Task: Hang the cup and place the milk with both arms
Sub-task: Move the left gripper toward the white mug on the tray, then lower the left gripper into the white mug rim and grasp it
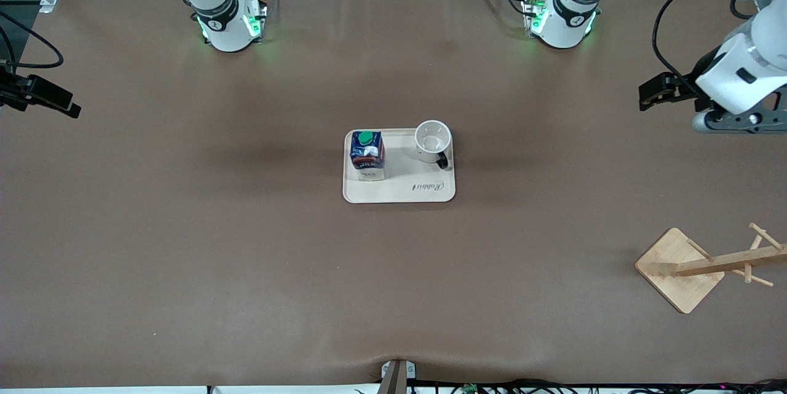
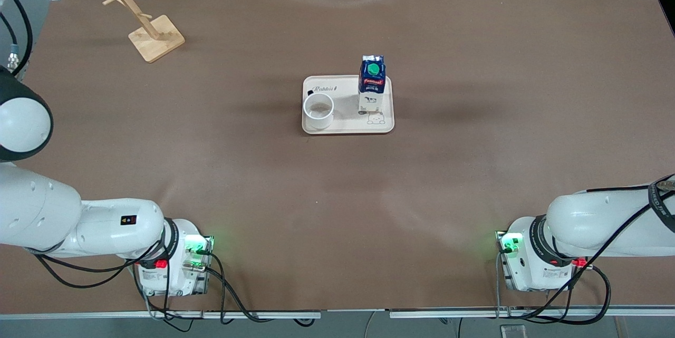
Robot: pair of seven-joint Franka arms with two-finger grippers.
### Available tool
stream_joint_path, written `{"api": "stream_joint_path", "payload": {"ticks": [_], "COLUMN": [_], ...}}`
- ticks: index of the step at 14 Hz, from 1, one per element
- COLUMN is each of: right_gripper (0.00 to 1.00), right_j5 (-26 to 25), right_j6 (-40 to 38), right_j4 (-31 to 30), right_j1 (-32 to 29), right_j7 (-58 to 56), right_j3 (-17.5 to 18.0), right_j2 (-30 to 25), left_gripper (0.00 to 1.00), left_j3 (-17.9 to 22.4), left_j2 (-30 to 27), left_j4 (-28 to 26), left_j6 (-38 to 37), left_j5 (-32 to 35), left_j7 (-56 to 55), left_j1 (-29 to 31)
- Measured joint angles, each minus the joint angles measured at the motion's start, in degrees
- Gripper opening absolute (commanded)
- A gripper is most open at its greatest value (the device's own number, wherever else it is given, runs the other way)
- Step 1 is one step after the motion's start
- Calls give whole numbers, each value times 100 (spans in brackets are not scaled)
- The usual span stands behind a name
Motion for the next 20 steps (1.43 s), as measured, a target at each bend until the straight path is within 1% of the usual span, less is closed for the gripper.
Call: {"api": "stream_joint_path", "payload": {"ticks": [4,8,11,15,20], "right_gripper": [100,100,100,100,100], "right_j5": [0,5,-87,-139,-203], "right_j6": [1,15,-3,-4,-17], "right_j4": [49,176,223,223,223], "right_j1": [0,-7,18,29,-102], "right_j7": [0,0,-2,-1,-22], "right_j3": [0,-6,64,81,24], "right_j2": [0,0,-1,-1,99], "left_gripper": [100,100,100,100,100], "left_j3": [-379,-918,-1317,-1855,-2345], "left_j2": [29,32,34,45,131], "left_j4": [-505,-957,-1530,-2152,-2920], "left_j6": [248,624,1251,2083,3173], "left_j5": [0,0,0,0,-39], "left_j7": [-402,-1192,-1875,-2925,-3786], "left_j1": [-25,-45,-57,-64,-75]}}
